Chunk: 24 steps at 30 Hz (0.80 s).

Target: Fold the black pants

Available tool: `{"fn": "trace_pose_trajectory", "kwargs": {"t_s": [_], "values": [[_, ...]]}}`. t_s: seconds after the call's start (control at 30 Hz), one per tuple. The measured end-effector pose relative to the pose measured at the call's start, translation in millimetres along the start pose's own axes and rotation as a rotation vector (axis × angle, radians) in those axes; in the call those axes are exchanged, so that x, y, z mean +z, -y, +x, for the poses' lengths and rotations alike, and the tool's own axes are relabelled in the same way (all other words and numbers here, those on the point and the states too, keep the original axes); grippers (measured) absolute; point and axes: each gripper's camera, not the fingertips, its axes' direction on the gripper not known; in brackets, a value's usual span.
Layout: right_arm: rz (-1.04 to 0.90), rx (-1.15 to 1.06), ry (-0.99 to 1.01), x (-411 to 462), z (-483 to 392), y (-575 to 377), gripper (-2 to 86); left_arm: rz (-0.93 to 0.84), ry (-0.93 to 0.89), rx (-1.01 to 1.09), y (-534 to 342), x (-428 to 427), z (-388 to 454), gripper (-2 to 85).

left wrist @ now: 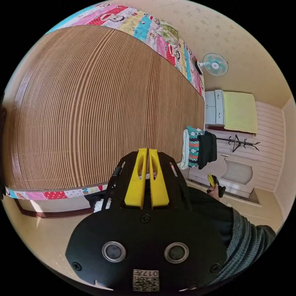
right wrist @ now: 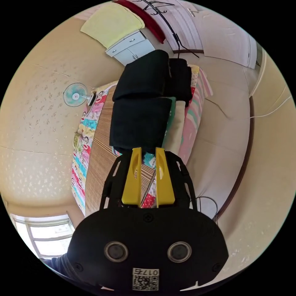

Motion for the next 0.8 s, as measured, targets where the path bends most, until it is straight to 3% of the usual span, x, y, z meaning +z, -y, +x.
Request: {"fn": "trace_pose_trajectory", "kwargs": {"t_s": [0.2, 0.37, 0.5, 0.6, 0.67, 0.73, 0.8], "values": [[-0.098, 0.099, 0.116, 41, 33, 61, 10.7, 0.086, -0.054, -0.005, -17, 41, 54, -1.0], [-0.046, 0.148, 0.301, 42, 18, 85, 5.4, 0.215, -0.107, -0.016, -49, 57, 74, -1.0], [0.131, -0.13, 0.448, -14, -57, 104, 3.9, 0.329, -0.161, 0.03, -79, 59, 85, -1.0], [0.138, -0.44, 0.54, -32, -139, 137, 4.3, 0.383, -0.142, 0.001, -100, 70, 90, -1.0], [0.043, -0.624, 0.628, -20, -186, 158, 4.9, 0.398, -0.153, -0.009, -108, 86, 93, -1.0], [-0.224, -0.648, 0.727, 20, -231, 188, 5.8, 0.396, -0.154, -0.01, -109, 101, 95, -1.0], [-0.268, -0.721, 0.748, 25, -249, 191, 5.2, 0.393, -0.152, -0.034, -107, 115, 96, -1.0]]}}
